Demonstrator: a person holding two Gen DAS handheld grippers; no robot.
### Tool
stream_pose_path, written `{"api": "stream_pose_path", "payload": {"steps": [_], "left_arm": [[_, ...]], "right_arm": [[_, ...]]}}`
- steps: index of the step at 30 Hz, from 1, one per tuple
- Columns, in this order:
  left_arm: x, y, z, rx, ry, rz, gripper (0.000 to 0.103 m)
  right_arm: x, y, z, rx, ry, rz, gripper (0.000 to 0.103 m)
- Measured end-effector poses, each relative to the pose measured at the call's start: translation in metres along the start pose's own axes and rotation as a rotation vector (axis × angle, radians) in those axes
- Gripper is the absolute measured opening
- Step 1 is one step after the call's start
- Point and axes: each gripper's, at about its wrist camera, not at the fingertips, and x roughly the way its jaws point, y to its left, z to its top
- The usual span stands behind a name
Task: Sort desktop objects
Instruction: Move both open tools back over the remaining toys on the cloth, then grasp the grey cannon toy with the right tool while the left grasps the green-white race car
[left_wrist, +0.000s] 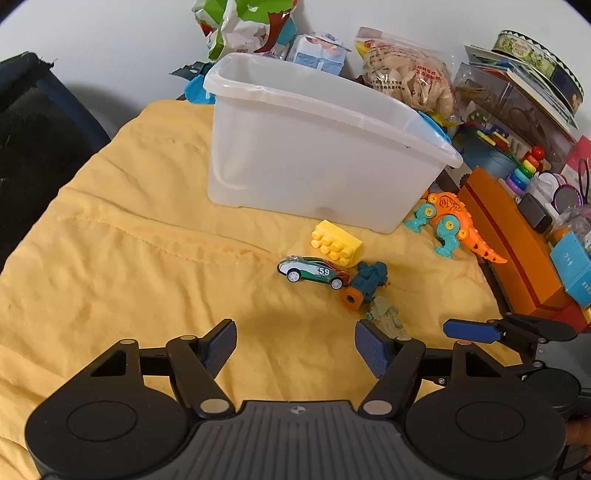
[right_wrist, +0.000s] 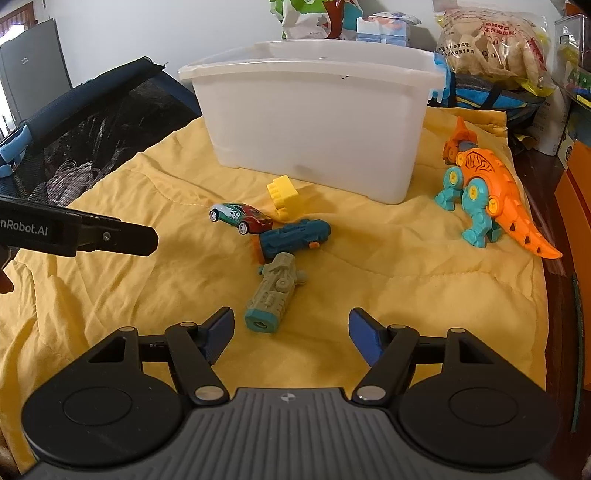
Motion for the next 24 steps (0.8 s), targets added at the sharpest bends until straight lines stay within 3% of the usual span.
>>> {"api": "stream_pose_path", "payload": {"steps": [14, 18, 24], "left_arm": [[0.002, -0.001, -0.001, 0.029, 0.002, 0.022, 0.074], [0.005, -0.001, 0.000, 0.075, 0.011, 0.054, 0.074], [0.017, -0.003, 0.010, 0.106, 0.035, 0.037, 0.074]], "right_arm": [[0.003, -0.001, 0.001, 0.013, 0.005, -0.005, 0.073], [-0.001, -0.002, 0.006, 0.021, -0.036, -0.025, 0.073], [0.006, 0.001, 0.013, -0.001, -0.052, -0.039, 0.069]]}}
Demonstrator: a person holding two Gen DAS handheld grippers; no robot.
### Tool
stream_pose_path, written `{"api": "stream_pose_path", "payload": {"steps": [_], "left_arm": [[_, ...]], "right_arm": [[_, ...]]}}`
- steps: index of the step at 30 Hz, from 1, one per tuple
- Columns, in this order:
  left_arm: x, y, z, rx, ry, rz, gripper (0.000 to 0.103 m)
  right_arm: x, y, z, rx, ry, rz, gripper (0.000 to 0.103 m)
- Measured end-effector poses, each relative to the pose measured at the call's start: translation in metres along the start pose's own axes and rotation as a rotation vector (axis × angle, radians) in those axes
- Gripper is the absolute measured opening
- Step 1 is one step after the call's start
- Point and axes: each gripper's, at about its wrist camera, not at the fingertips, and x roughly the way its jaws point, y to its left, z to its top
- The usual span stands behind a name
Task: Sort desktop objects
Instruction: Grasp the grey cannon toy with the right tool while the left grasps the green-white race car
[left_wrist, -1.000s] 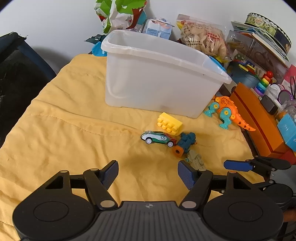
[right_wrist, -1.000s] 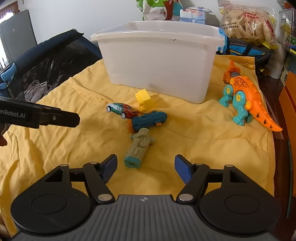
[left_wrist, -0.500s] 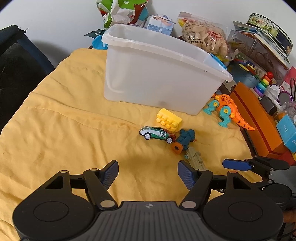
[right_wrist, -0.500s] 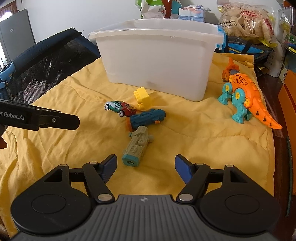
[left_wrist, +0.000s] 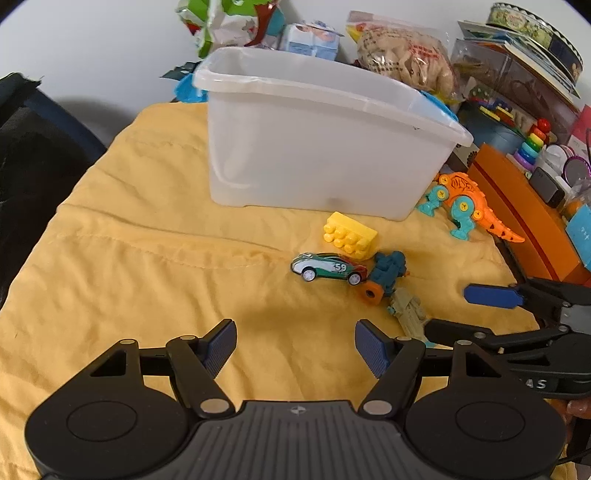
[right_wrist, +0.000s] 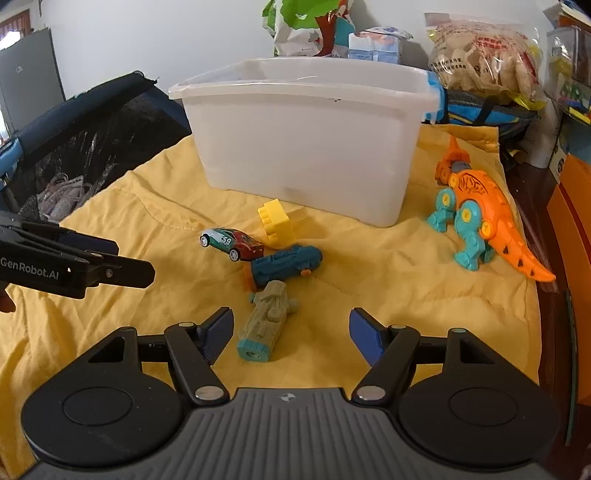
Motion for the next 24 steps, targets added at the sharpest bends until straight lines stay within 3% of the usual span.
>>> {"api": "stream_pose_path", "payload": {"steps": [2, 5, 7, 9, 11, 12, 16, 18, 20, 22, 24], "left_arm": [[0.005, -0.005, 0.005, 0.033, 0.004, -0.005, 0.074], [0.013, -0.013, 0.017, 0.111, -0.002, -0.015, 0.074], [0.020, -0.018, 0.026, 0.238, -0.020, -0.056, 0.074], [0.029, -0.021, 0.035, 0.365, -0.008, -0.062, 0.074], [0.041, -0.019, 0.048, 0.458, 0.027, -0.108, 0.074], [0.048, -0.018, 0.056, 0.502, 0.045, -0.130, 0.074], [0.069, -0.020, 0.078, 0.627, 0.085, -0.195, 0.073], [0.077, -0.025, 0.078, 0.683, 0.119, -0.225, 0.065], [0.081, -0.030, 0.073, 0.693, 0.159, -0.246, 0.051], [0.080, -0.038, 0.057, 0.719, 0.175, -0.213, 0.047], [0.070, -0.044, 0.039, 0.705, 0.135, -0.157, 0.046]], "right_arm": [[0.004, 0.002, 0.005, -0.003, -0.007, 0.004, 0.063], [0.015, 0.009, 0.012, -0.039, 0.021, 0.029, 0.062], [0.020, 0.012, 0.011, -0.031, 0.043, 0.060, 0.062], [0.025, 0.012, 0.006, -0.027, 0.059, 0.038, 0.061], [0.029, 0.008, 0.002, -0.030, 0.080, 0.021, 0.044], [0.030, 0.004, 0.000, -0.019, 0.094, 0.042, 0.027], [0.022, -0.003, -0.006, -0.046, 0.099, 0.054, 0.027], [0.017, -0.007, -0.011, -0.046, 0.096, 0.054, 0.027], [0.013, -0.011, -0.016, -0.031, 0.089, 0.062, 0.027], [0.010, -0.013, -0.019, -0.026, 0.084, 0.063, 0.027], [0.008, -0.013, -0.020, -0.024, 0.079, 0.059, 0.027]]}}
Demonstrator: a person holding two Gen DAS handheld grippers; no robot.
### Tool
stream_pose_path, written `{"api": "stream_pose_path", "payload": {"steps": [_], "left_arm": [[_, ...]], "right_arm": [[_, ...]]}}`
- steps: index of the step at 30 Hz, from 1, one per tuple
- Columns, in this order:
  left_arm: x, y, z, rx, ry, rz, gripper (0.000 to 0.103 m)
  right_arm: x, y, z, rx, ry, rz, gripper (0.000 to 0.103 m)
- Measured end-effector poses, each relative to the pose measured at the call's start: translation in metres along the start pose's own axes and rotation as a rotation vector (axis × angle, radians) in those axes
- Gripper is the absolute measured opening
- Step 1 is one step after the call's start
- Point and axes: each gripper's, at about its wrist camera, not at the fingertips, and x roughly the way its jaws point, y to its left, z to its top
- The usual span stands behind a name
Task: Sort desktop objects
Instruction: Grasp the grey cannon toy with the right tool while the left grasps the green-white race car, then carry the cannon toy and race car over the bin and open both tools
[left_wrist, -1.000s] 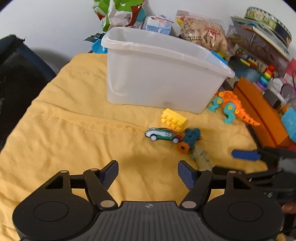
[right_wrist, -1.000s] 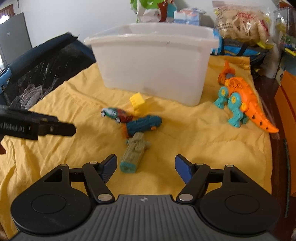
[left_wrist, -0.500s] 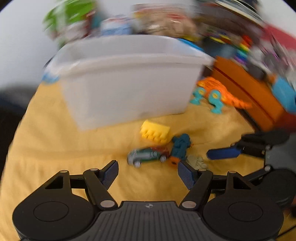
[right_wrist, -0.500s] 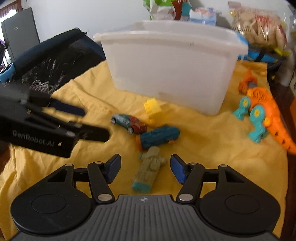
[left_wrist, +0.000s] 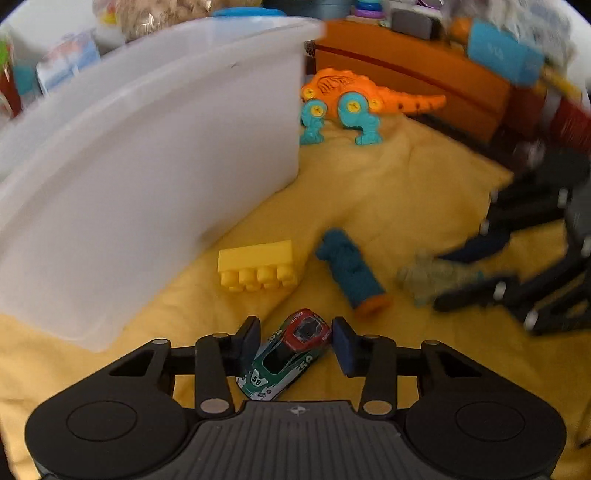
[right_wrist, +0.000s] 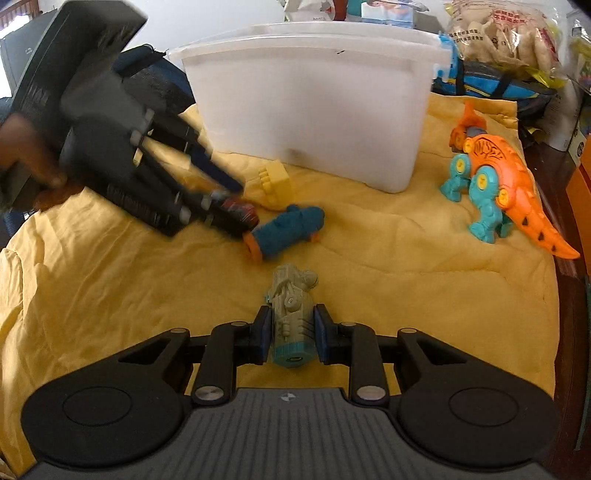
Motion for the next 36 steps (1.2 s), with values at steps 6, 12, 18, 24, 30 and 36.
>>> {"api": "stream_pose_path", "payload": {"steps": [6, 12, 18, 24, 30, 36], "left_arm": [[-0.025, -0.033, -0.029, -0.385, -0.006, 0.138, 0.044], [-0.035, -0.059, -0.047, -0.278, -0.055, 0.105, 0.067], [-0.030, -0.051, -0.057, -0.330, -0.048, 0.084, 0.049], [-0.041, -0.051, -0.059, -0.398, -0.051, 0.102, 0.034], [-0.088, -0.034, -0.045, -0.428, -0.149, 0.121, 0.034], [-0.129, 0.005, 0.028, -0.404, -0.347, 0.212, 0.034]], "right_arm": [[-0.003, 0.000, 0.000, 0.008, -0.013, -0.008, 0.027], [-0.005, 0.001, 0.002, 0.013, -0.017, -0.025, 0.038], [0.002, 0.000, -0.004, -0.005, -0.040, -0.035, 0.037], [-0.001, 0.003, -0.007, -0.014, -0.051, -0.041, 0.029], [-0.017, -0.002, -0.003, 0.007, -0.093, -0.049, 0.029], [-0.052, -0.001, 0.060, -0.052, -0.316, -0.084, 0.029]]}}
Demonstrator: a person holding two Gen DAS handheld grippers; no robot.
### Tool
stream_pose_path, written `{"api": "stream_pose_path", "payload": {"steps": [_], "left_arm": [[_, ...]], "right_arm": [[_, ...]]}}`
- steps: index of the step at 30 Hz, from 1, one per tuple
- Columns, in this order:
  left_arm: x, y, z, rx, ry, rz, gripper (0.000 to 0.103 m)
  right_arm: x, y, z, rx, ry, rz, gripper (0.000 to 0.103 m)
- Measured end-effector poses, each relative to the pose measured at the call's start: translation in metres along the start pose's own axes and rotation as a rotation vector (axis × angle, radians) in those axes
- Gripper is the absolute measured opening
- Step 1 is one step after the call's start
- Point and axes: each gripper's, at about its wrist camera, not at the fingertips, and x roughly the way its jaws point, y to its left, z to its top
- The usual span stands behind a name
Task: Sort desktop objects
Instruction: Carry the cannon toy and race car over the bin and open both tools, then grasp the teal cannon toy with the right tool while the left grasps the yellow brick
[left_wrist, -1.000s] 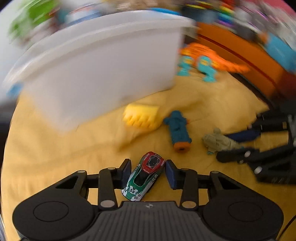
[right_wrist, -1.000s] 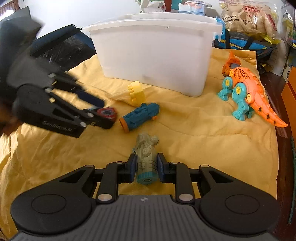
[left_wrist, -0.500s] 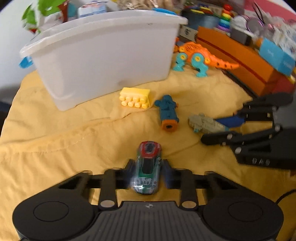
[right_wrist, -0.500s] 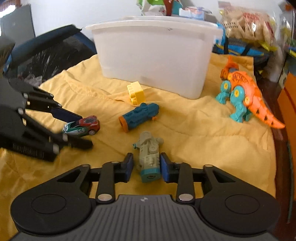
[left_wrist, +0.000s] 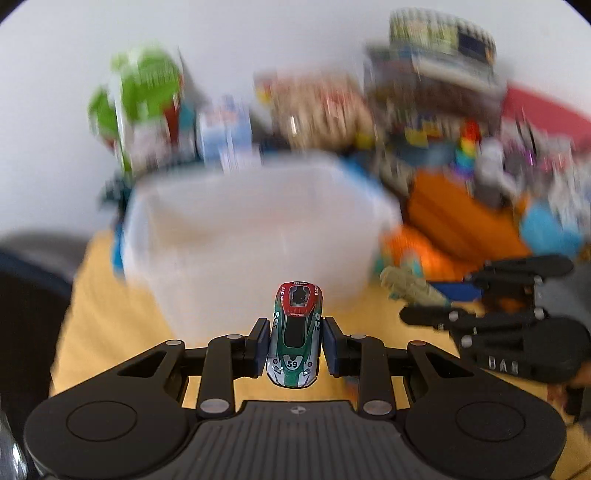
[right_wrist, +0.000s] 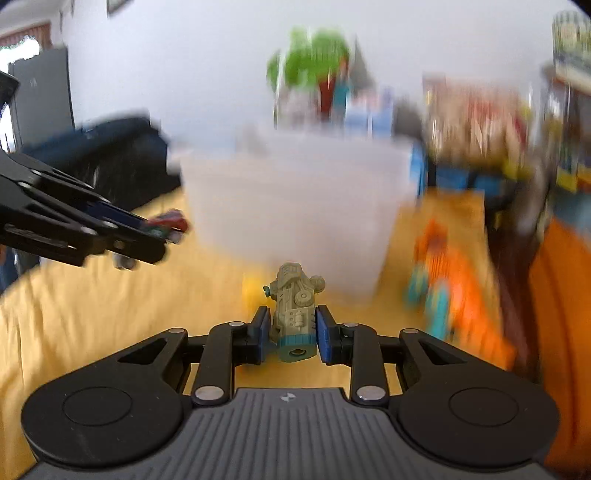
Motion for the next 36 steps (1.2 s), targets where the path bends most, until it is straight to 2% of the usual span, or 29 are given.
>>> {"api": "stream_pose_path", "payload": {"steps": [2, 4, 7, 8, 9, 11, 12, 14, 17, 19, 23, 25, 28, 31, 33, 36], "left_arm": [[0.014, 0.004, 0.026, -0.003, -0.048, 0.032, 0.034], [0.038, 0.008, 0.042, -0.010, -0.053, 0.058, 0.034], [0.071, 0.012, 0.049, -0.027, -0.012, 0.093, 0.035], [0.079, 0.012, 0.049, -0.031, -0.003, 0.104, 0.039], [0.084, 0.012, 0.048, -0.031, 0.006, 0.110, 0.045], [0.083, 0.008, 0.044, -0.029, 0.002, 0.126, 0.066], [0.077, 0.006, 0.040, -0.021, -0.016, 0.131, 0.067], [0.061, 0.000, 0.034, -0.008, -0.051, 0.123, 0.069], [0.033, -0.006, 0.014, 0.002, -0.078, 0.066, 0.074], [0.027, -0.010, -0.002, 0.007, -0.049, 0.049, 0.074], [0.037, -0.015, -0.037, -0.007, 0.066, 0.028, 0.074], [0.040, -0.012, -0.051, -0.068, 0.111, 0.014, 0.074], [0.034, -0.013, -0.061, -0.075, 0.117, 0.033, 0.074], [0.028, -0.018, -0.067, -0.038, 0.128, 0.045, 0.074], [0.026, -0.020, -0.070, -0.033, 0.132, 0.060, 0.074], [0.022, -0.012, -0.073, -0.072, 0.127, 0.062, 0.074]], "right_arm": [[-0.001, -0.005, 0.028, 0.008, -0.087, -0.025, 0.029], [0.005, -0.010, 0.054, 0.034, -0.143, -0.047, 0.029], [0.025, -0.017, 0.076, 0.046, -0.158, -0.082, 0.029], [0.034, -0.019, 0.079, 0.047, -0.147, -0.093, 0.029], [0.043, -0.021, 0.079, 0.048, -0.134, -0.108, 0.030], [0.058, -0.024, 0.072, 0.037, -0.113, -0.155, 0.051], [0.062, -0.027, 0.068, 0.032, -0.108, -0.175, 0.062], [0.052, -0.035, 0.059, 0.048, -0.148, -0.173, 0.062], [0.021, -0.038, 0.044, 0.060, -0.212, -0.137, 0.062], [0.010, -0.034, 0.030, 0.045, -0.172, -0.109, 0.062], [0.023, -0.013, -0.012, 0.036, 0.024, -0.031, 0.053], [0.036, -0.008, -0.031, 0.095, 0.125, 0.026, 0.046], [0.049, -0.010, -0.044, 0.246, 0.189, 0.083, 0.048], [0.062, -0.009, -0.040, 0.285, 0.213, 0.074, 0.050], [0.072, -0.003, -0.033, 0.236, 0.227, 0.033, 0.058], [0.085, 0.000, -0.032, 0.239, 0.261, -0.006, 0.058]]}}
